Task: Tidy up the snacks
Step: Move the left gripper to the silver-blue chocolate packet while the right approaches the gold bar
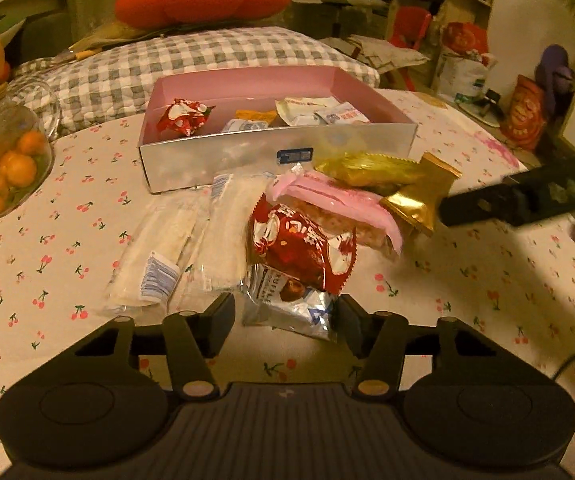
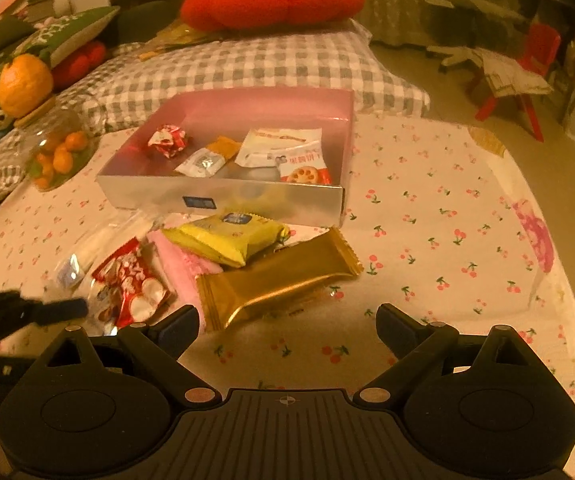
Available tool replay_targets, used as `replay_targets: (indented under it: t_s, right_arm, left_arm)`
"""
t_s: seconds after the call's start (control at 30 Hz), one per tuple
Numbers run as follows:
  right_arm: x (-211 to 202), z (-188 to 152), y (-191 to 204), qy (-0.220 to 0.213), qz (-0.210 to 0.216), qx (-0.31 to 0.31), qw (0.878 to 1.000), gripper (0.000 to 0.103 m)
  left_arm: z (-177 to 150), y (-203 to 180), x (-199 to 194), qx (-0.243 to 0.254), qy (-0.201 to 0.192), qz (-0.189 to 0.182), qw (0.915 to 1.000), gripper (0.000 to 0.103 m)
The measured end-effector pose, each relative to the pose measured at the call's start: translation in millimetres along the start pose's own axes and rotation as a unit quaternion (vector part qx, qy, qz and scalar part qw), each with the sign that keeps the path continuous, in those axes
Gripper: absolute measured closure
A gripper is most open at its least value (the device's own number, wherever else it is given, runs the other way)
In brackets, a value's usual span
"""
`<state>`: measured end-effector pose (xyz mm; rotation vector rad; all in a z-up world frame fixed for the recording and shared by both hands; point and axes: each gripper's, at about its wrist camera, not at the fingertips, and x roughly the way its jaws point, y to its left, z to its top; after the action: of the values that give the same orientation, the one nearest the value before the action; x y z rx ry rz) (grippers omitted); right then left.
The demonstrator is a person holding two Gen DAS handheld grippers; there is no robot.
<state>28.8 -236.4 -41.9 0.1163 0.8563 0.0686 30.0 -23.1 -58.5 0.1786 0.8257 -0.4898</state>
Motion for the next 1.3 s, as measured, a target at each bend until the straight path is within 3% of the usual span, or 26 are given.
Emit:
replay_targets:
  t_s: [0.27,0.47,0.6,0.73,0.8,0.93,1.1,1.2,1.3]
  right_arm:
    - [22.1,14.6,1.8,-0.008,-0.010,0.042,0.999,0.006]
    - [35.8,14.6,4.1,-0.001,-0.031,0.039,0.999,0.006]
    - [37.5,11.5,-3.2,0.016,-0.045,0.044,0.998,0.006]
    - [39.2,4.0,-16.1,0.076,-0.063,0.060,0.993,0.006]
    - [37.4,-2.4,-21.4,0.079,-0.063,0.056,0.993,0.006]
    - [27.8,-5.6,-28.7,0.081,-0.073,0.050,0.993,0.006]
    - [14.2,-1.7,-32.8,0.061,-0.044,0.065,0.995,0.006]
    - [13.7,5.0,-19.0,0.037,-0.017,0.016,0.999,0.006]
    - [15.5,4.8,-8.5,0.034,-0.040,-0.024,0.998,0.006]
  left_arm:
    - [-5.9,11.5,-5.8,0.017,0.025,-0.026,0.9992,0.061]
    - [-6.7,18.9,-9.4,0.010,0.034,-0.032,0.9989,0.060]
    - [-6.1,14.5,-9.2,0.012,0.039,-0.041,0.9983,0.040]
    - [-3.7,9.7,-5.6,0.019,0.047,-0.042,0.9979,0.033]
    - [-1.2,10.2,-3.4,0.007,0.048,-0.042,0.9980,0.031]
    - [4.3,14.3,-0.2,-0.034,0.047,-0.046,0.9973,0.031]
    - [9.9,17.9,4.3,-0.082,0.041,-0.033,0.9952,0.036]
    - [10.6,17.7,4.8,-0.086,0.041,-0.015,0.9953,0.046]
    - [9.5,21.0,2.4,-0.082,0.045,-0.007,0.9955,0.048]
